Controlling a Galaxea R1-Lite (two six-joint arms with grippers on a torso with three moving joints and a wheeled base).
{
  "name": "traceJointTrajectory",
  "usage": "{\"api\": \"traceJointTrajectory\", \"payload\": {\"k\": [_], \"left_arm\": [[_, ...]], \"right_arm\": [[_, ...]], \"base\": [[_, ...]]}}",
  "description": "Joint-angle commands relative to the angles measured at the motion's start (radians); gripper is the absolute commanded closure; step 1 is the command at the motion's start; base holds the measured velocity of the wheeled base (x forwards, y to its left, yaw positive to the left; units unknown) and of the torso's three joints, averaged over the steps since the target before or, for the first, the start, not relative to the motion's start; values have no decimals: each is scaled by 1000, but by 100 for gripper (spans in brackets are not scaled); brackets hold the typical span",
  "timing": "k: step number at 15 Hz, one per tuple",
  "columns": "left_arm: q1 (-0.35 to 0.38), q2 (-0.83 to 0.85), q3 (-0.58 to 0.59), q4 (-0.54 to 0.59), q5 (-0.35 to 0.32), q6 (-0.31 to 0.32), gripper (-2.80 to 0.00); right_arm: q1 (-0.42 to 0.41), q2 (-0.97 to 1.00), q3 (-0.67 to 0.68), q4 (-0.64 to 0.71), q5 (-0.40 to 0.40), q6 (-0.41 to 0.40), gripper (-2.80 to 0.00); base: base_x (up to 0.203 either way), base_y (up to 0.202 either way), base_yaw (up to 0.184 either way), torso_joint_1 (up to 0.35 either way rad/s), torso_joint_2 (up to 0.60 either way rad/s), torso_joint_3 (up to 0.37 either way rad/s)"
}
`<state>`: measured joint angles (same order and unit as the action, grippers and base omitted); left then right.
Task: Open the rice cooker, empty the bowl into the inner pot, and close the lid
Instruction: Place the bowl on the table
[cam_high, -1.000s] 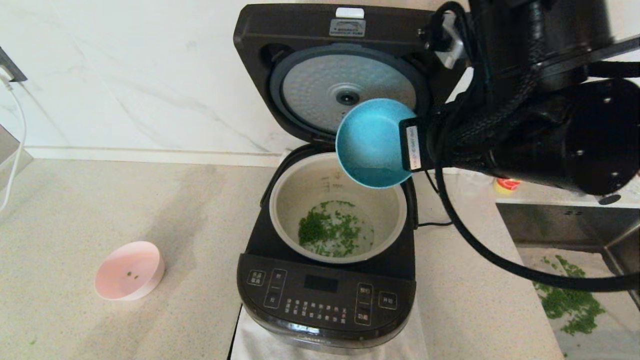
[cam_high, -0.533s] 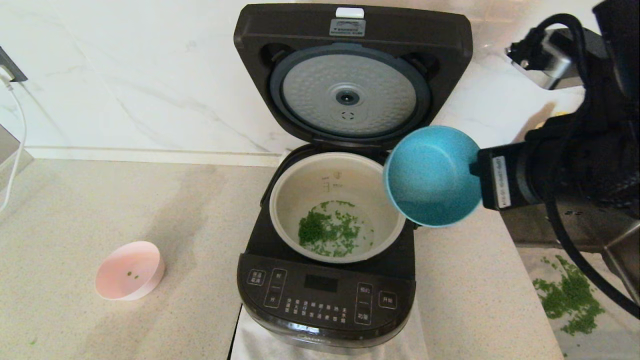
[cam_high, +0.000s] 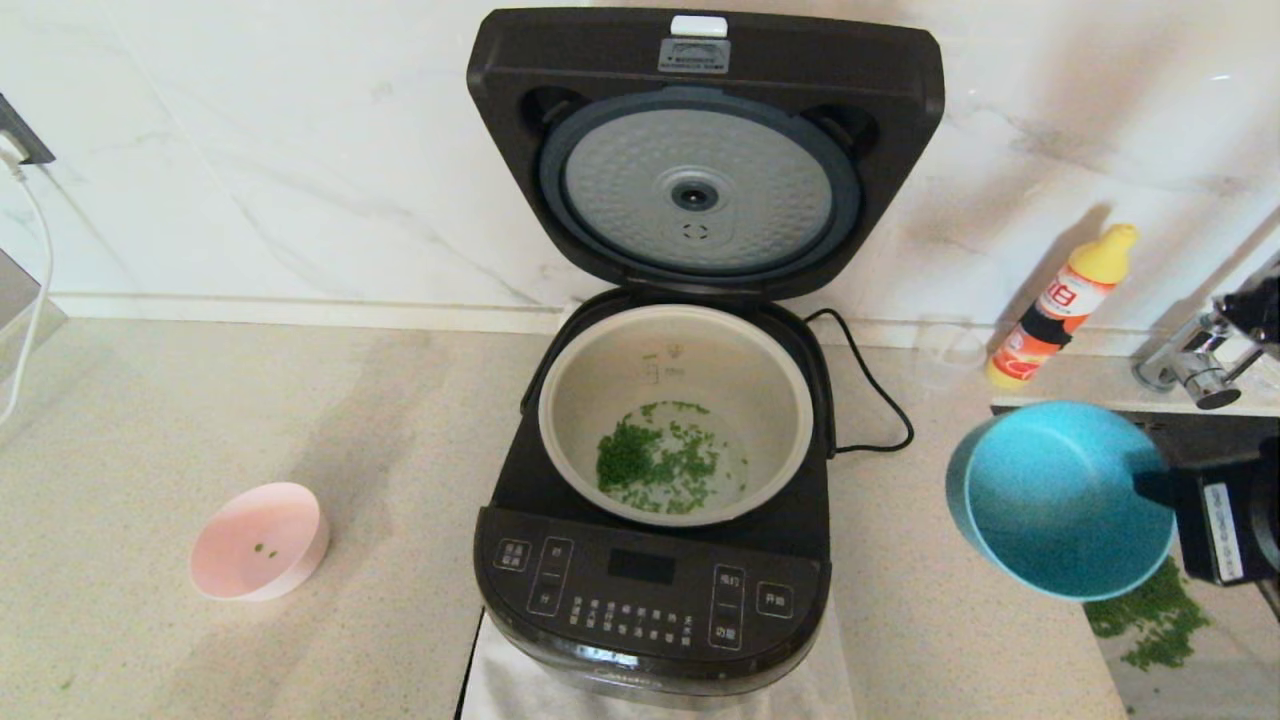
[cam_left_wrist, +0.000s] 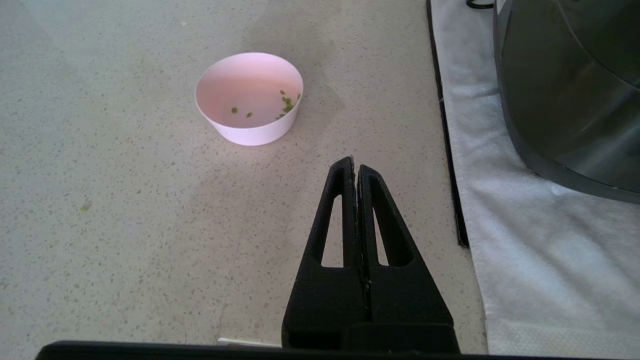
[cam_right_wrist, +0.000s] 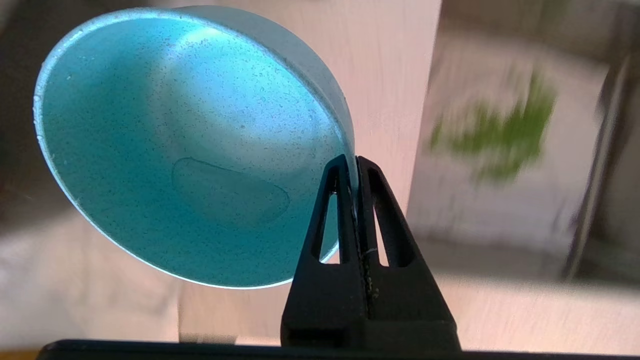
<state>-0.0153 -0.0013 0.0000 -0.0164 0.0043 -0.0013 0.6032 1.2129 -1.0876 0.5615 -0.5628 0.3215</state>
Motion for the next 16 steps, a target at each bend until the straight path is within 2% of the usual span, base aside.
{"api": "traceJointTrajectory", "payload": {"k": [1,3,7,11,16], "left_arm": [[0,1,6,0,0,0,0],[0,1,6,0,0,0,0],[0,1,6,0,0,0,0],[0,1,6,0,0,0,0],[0,1,6,0,0,0,0]], "right_arm": [[-53,-35,142,-12,33,72,0],[-89,-9,243,-79,78,121,0],[-174,73,406,-243,190,132,0],[-210,155,542,-371,287,176,0],[-250,226,571,-425,368,220,0]], "base": [[0,0,0,0,0,0],[0,0,0,0,0,0],[0,0,0,0,0,0],[0,0,0,0,0,0],[0,0,0,0,0,0]]}}
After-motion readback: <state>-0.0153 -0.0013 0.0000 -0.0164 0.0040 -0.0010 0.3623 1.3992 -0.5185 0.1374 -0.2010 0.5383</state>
